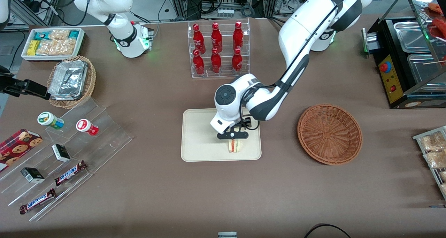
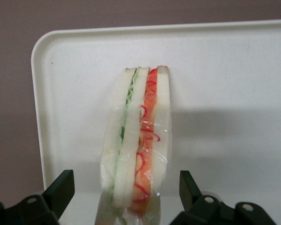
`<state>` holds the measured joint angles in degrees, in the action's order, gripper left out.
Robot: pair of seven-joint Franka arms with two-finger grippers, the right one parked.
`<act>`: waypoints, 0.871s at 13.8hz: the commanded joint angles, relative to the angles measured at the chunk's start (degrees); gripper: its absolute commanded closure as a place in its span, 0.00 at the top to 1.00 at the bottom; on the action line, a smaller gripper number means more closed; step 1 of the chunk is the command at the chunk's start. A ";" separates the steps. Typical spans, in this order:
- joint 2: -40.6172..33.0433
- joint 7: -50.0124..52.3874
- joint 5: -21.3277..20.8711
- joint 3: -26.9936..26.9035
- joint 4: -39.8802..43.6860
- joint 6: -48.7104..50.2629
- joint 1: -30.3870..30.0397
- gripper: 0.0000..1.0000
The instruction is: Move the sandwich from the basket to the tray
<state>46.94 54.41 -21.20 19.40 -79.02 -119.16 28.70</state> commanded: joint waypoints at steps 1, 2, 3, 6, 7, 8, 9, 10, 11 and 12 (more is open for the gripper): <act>-0.45 1.05 -1.03 0.03 2.19 1.56 -0.22 1.00; -0.71 0.78 -0.86 0.11 2.55 1.74 -0.75 1.00; -0.97 0.70 -0.51 0.12 2.55 2.09 -2.06 1.00; -2.64 0.26 -0.42 0.47 1.59 2.62 -5.58 1.00; -2.82 0.17 -0.42 0.38 1.24 2.62 -6.45 1.00; -3.26 -0.79 -0.42 0.73 0.54 2.36 -8.46 1.00; -4.39 -2.89 -0.16 0.82 -0.60 1.92 -10.05 1.00; -5.88 -4.91 1.24 0.73 -1.57 2.00 -11.81 1.00; -7.90 -6.67 2.21 0.73 -2.45 2.53 -13.48 1.00; -9.66 -7.65 2.39 0.64 -3.15 2.88 -15.15 1.00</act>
<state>43.14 49.34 -20.30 19.47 -77.81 -117.33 16.87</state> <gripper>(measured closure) 0.000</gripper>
